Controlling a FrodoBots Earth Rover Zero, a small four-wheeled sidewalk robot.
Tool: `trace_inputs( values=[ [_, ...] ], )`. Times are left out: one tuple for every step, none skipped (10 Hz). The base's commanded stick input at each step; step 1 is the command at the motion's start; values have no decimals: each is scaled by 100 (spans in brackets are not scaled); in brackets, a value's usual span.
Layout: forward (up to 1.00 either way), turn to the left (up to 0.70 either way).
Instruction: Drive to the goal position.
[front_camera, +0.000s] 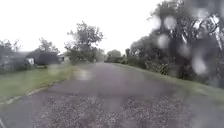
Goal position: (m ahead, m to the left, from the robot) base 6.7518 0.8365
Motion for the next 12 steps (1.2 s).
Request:
trace_inputs(
  values=[
    [100, 0],
    [100, 0],
    [100, 0],
    [100, 0],
    [100, 0],
    [100, 0],
    [100, 0],
    [100, 0],
    [100, 0],
    [100, 0],
    [100, 0],
    [100, 0]
  ],
)
